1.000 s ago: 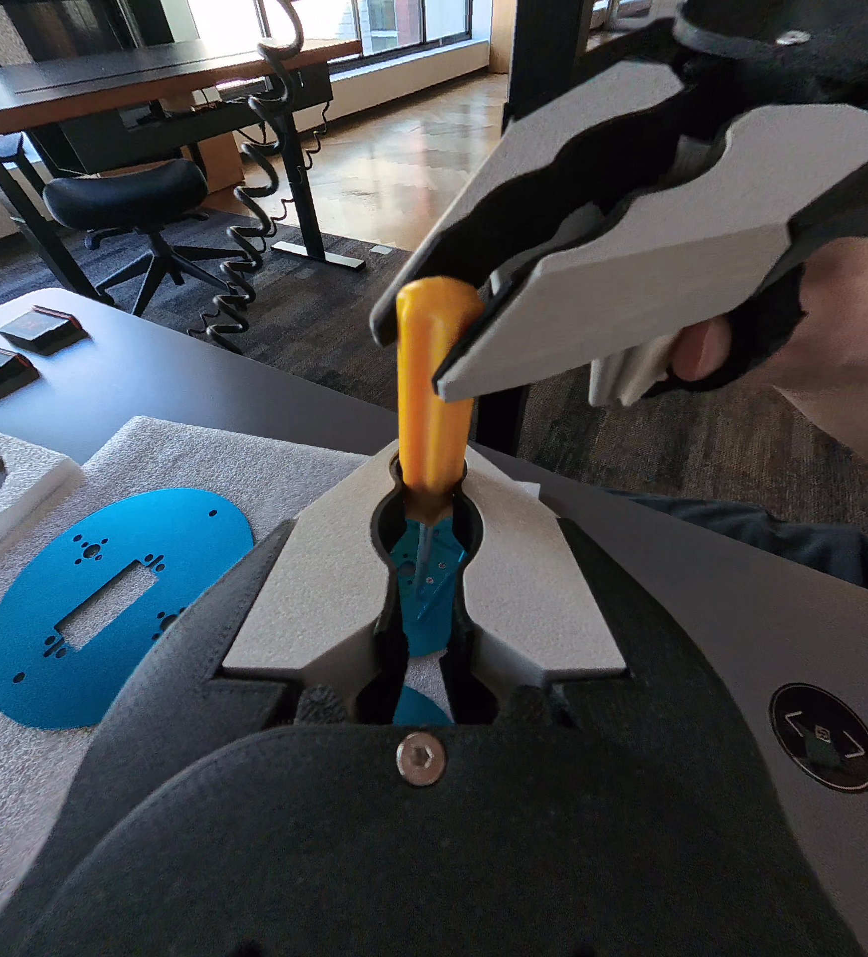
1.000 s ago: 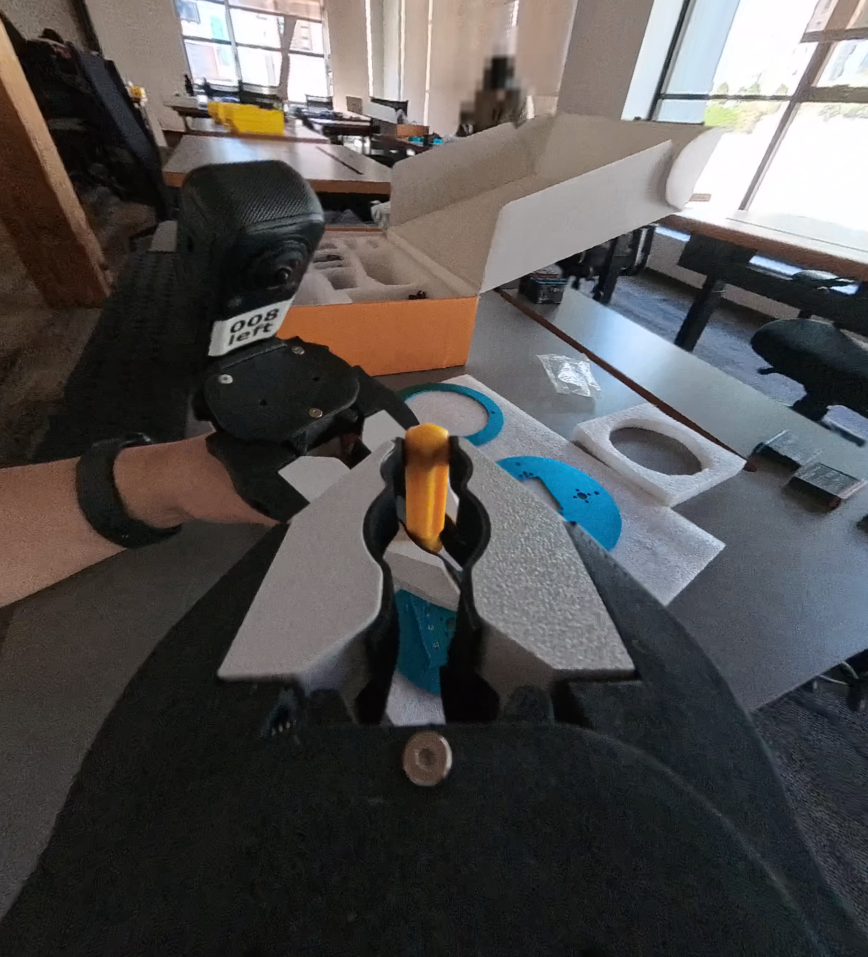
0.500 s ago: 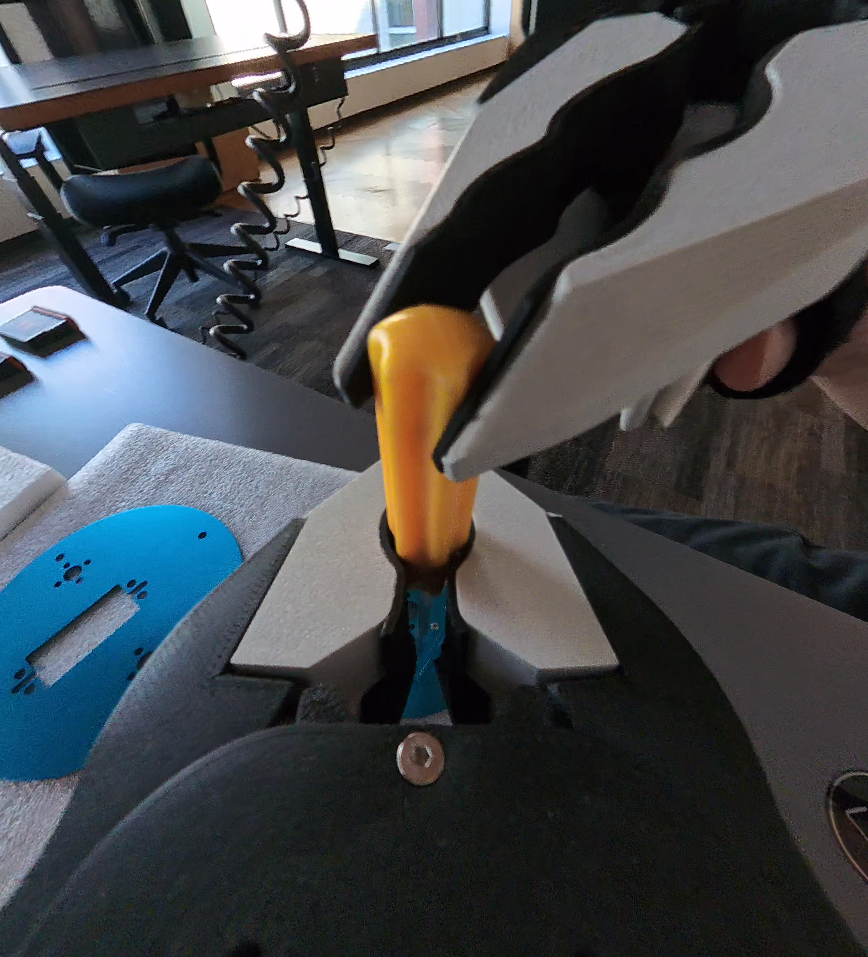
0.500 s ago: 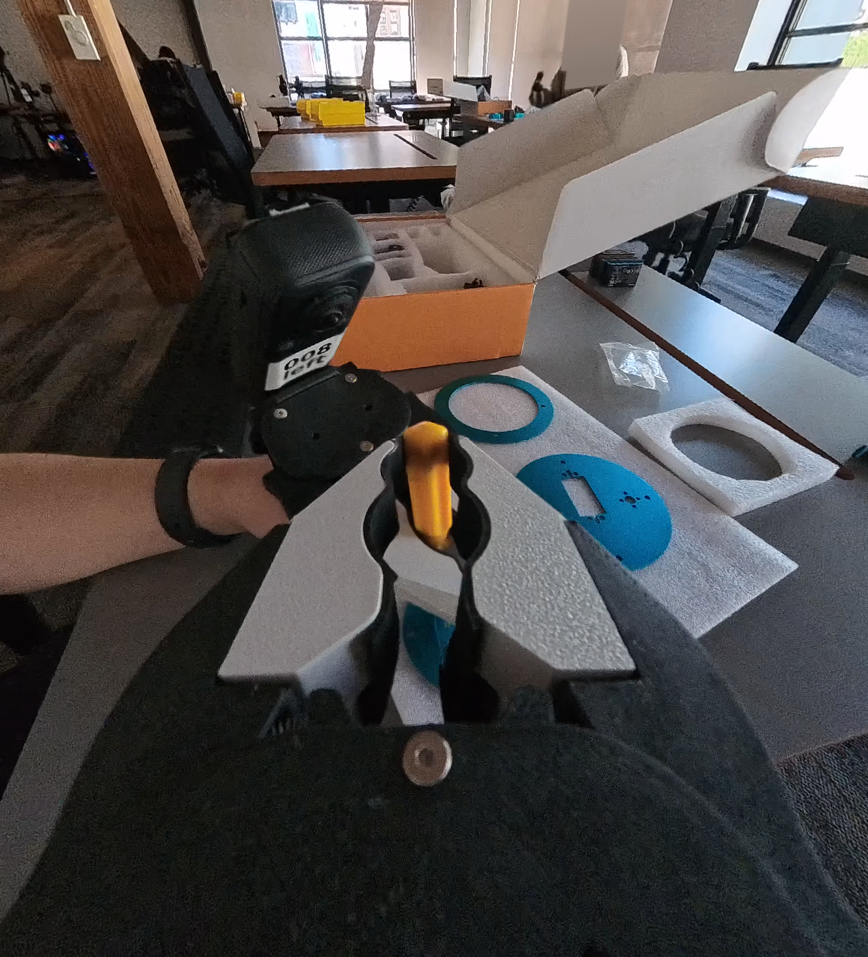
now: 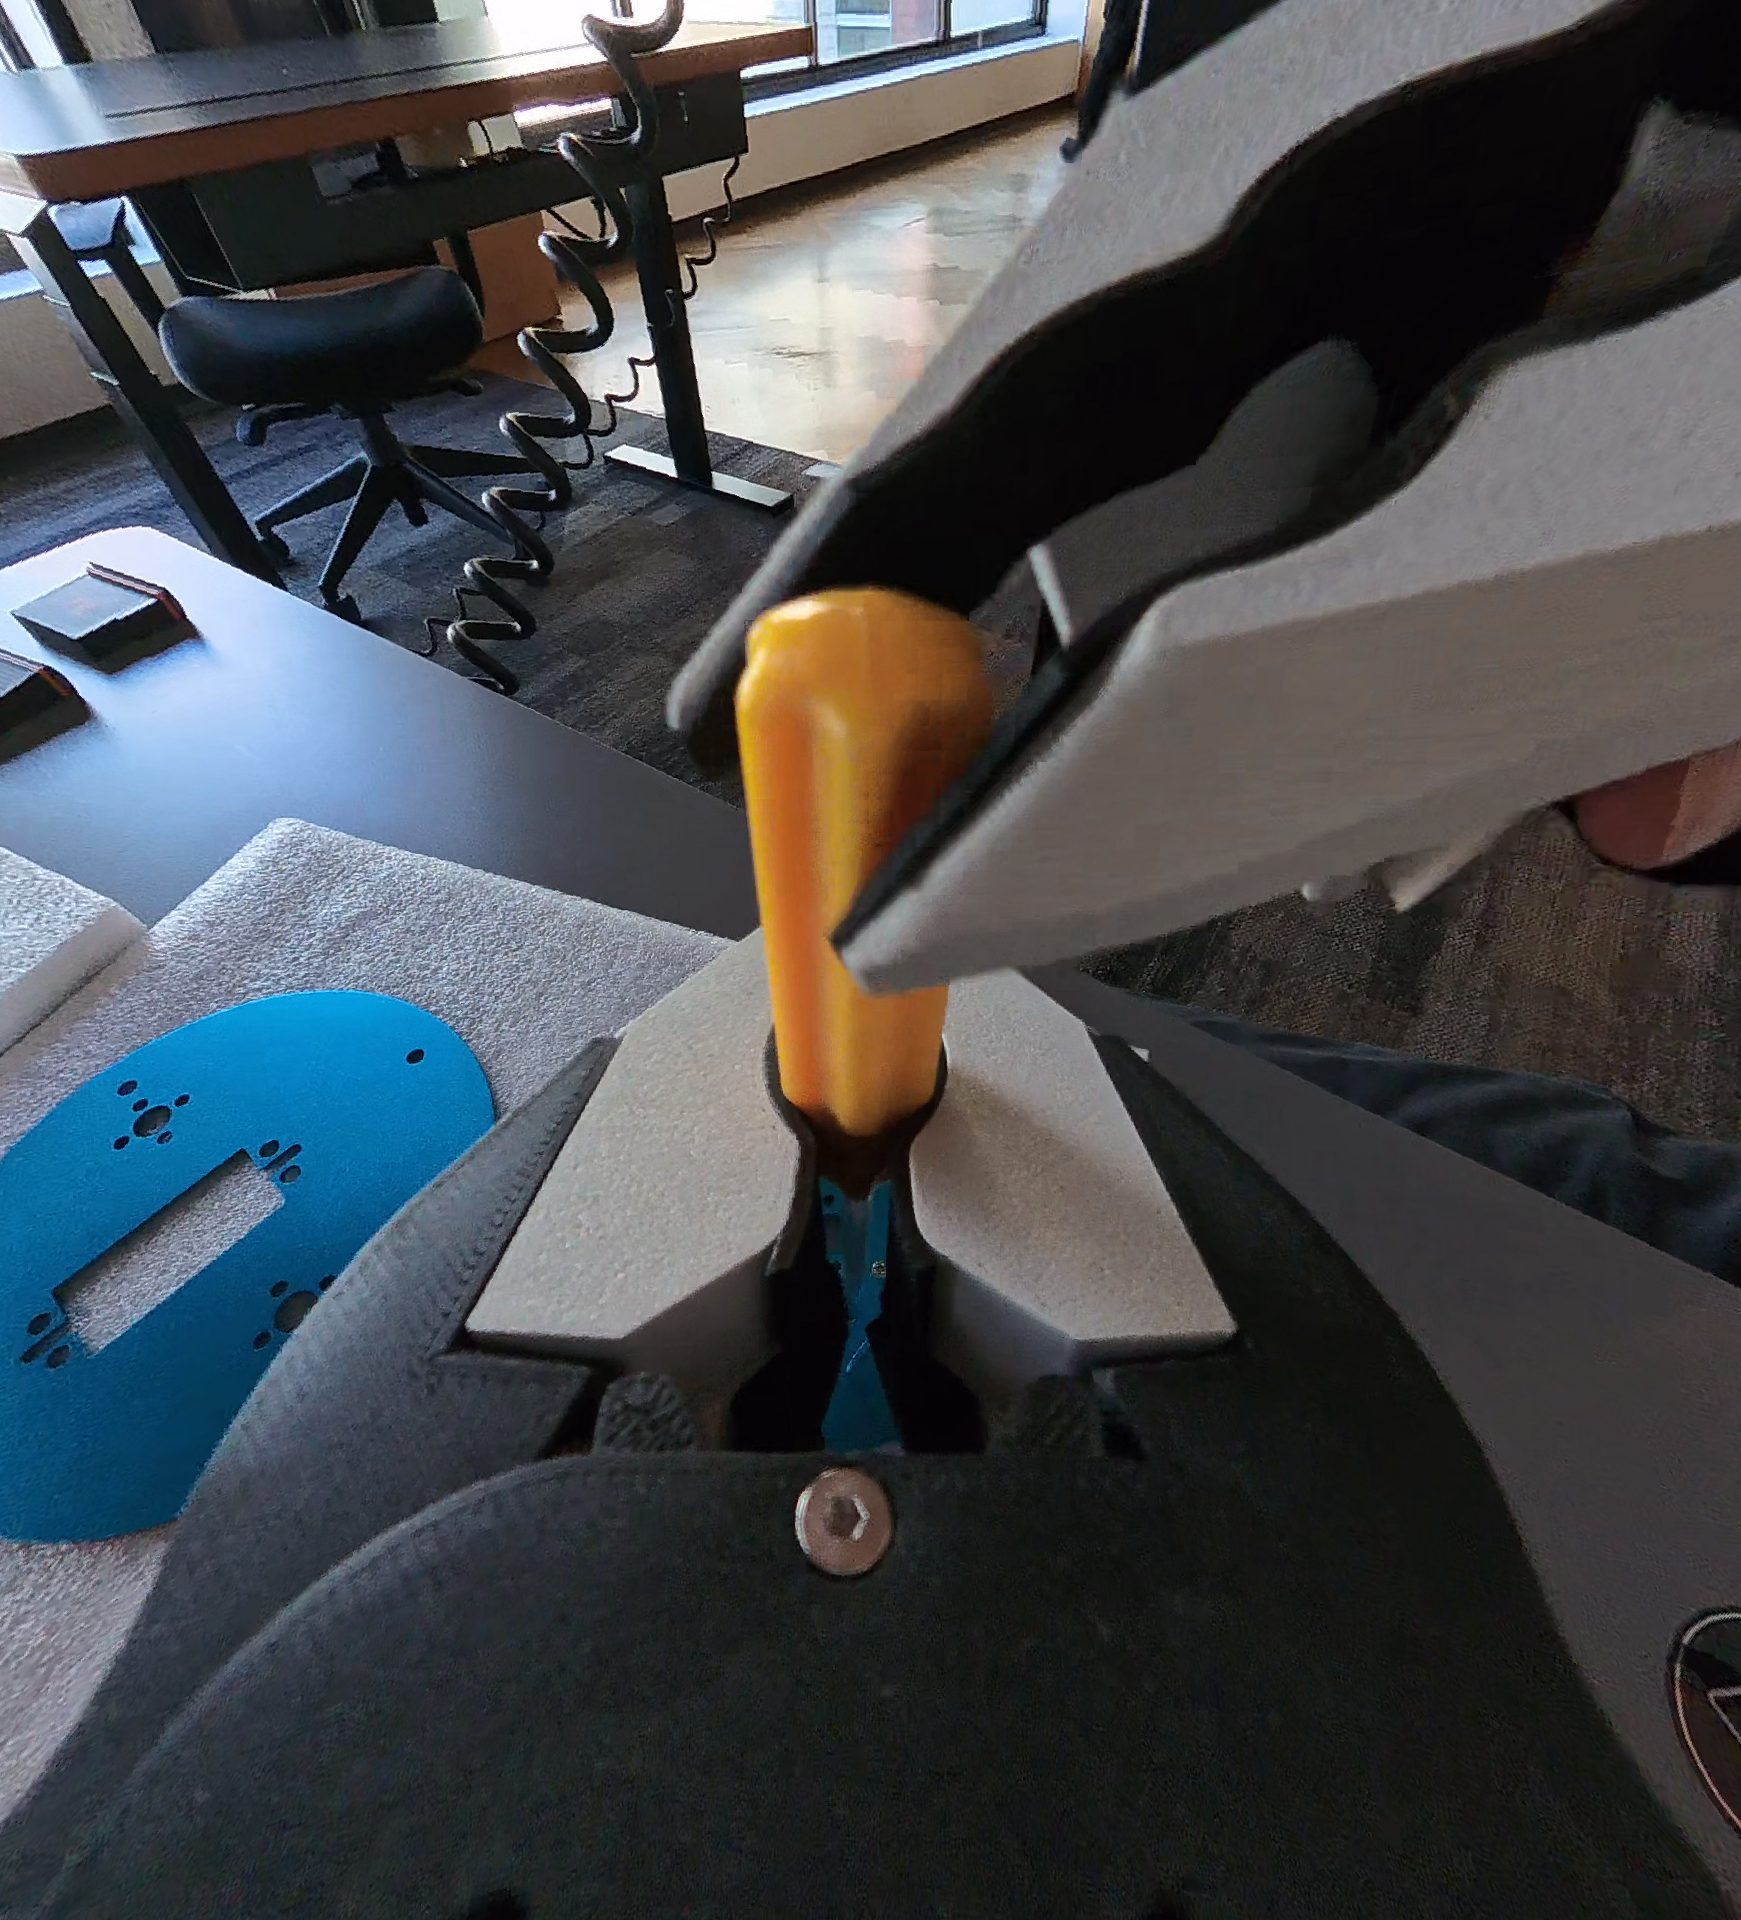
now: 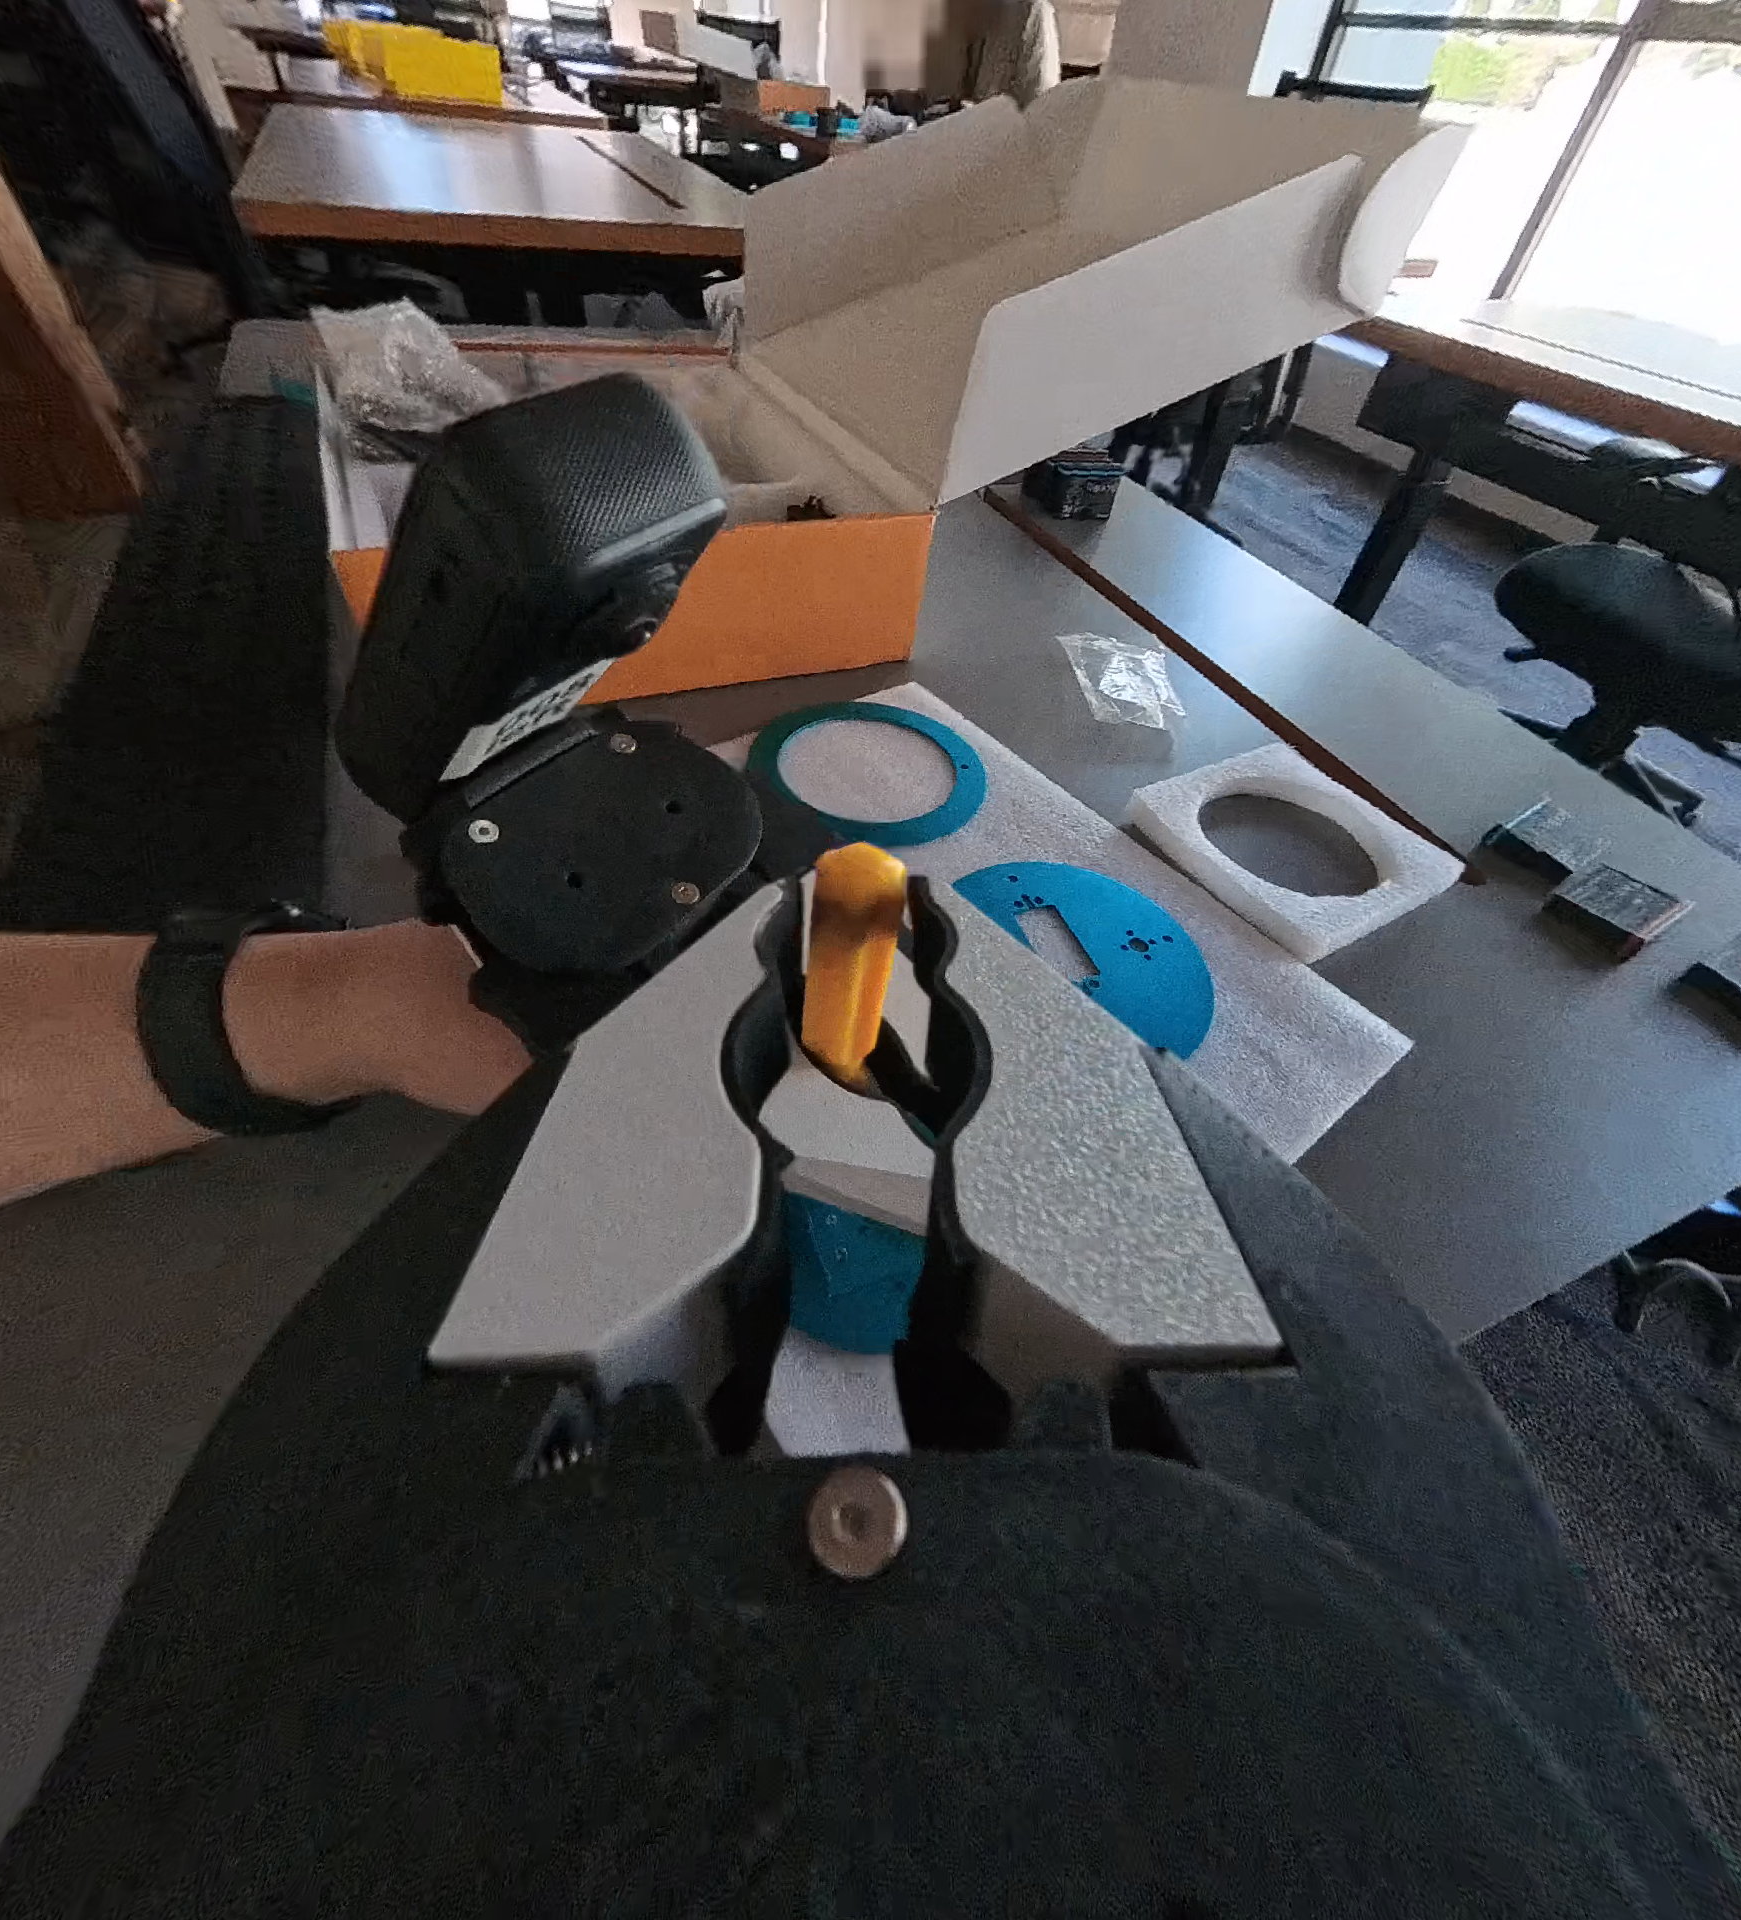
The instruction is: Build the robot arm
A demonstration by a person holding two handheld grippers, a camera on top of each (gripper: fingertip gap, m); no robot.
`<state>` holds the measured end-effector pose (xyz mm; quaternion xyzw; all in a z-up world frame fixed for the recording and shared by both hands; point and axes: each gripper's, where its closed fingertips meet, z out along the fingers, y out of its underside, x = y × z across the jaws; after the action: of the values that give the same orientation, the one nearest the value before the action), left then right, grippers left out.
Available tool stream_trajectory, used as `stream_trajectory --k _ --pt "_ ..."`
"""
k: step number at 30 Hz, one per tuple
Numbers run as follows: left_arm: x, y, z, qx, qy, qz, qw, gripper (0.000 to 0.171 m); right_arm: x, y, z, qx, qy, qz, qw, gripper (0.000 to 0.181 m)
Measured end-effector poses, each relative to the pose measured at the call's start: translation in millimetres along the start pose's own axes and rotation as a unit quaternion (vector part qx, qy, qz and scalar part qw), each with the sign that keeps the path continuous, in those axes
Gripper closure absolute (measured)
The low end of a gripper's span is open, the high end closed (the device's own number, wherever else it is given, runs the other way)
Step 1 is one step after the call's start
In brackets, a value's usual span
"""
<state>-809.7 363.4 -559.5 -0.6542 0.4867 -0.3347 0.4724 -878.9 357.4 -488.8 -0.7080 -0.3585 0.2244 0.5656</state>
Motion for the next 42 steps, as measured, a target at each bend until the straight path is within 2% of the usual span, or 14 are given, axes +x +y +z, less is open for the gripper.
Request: stream_trajectory --k 2,4,5,8,14,19,20,21,24,29,33,35,37,42 --pt "-0.1 -0.1 0.3 0.0 0.002 -0.002 1.0 0.171 5.8 -1.4 3.8 -0.012 -0.041 0.0 0.999 0.133" --pt "0.5 -0.4 0.2 0.001 0.006 -0.001 1.0 0.171 -6.0 -3.9 2.5 -0.016 -0.131 0.014 0.991 0.165" --pt "-0.2 0.1 0.1 -0.001 0.005 -0.002 1.0 0.171 -5.3 -3.5 3.0 -0.017 -0.141 0.008 0.99 0.165" --pt "-0.1 0.2 0.5 -0.003 0.01 -0.005 1.0 0.171 -2.3 -2.8 4.0 -0.005 -0.106 -0.001 0.994 0.164" --pt "0.2 1.3 -1.7 -0.004 0.01 0.001 1.0 0.171 0.9 -2.7 3.9 0.038 0.061 0.062 0.995 0.165" --pt "0.1 1.8 -2.2 -0.006 0.013 -0.001 1.0 0.171 -4.3 -4.5 10.3 -0.014 -0.058 -0.004 0.998 0.144" --pt "1.2 2.0 -1.6 -0.008 0.015 0.004 1.0 0.171 -10.6 -7.1 8.2 -0.01 -0.102 -0.007 0.995 0.163" --pt "1.5 2.3 -1.2 -0.01 0.013 0.01 1.0 0.171 -8.7 -6.0 7.4 -0.015 -0.114 -0.009 0.993 0.164" --pt "-0.1 2.0 0.1 -0.011 0.007 0.004 1.0 0.171 -4.0 -4.6 7.6 -0.019 -0.077 -0.005 0.997 0.164" --pt "0.3 3.6 -0.8 -0.016 0.003 0.017 1.0 0.171 0.1 -3.7 5.2 0.023 0.099 0.057 0.993 0.164" --pt "-0.9 3.5 -1.5 -0.014 0.003 0.009 1.0 0.171 -3.8 -2.1 7.9 -0.031 0.035 0.034 0.998 0.162" --pt "-1.1 3.5 -1.3 -0.014 0.005 0.007 1.0 0.171 -0.6 -3.9 7.7 -0.027 -0.008 0.017 0.999 0.148" --pt "-1.2 3.5 -1.1 -0.015 0.005 0.009 1.0 0.171 -8.1 -2.9 7.1 -0.019 -0.066 0.008 0.998 0.165" --pt "-4.1 3.9 0.3 -0.019 0.0 -0.003 1.0 0.171 -0.2 -0.3 9.0 -0.013 -0.013 0.046 0.999 0.164"
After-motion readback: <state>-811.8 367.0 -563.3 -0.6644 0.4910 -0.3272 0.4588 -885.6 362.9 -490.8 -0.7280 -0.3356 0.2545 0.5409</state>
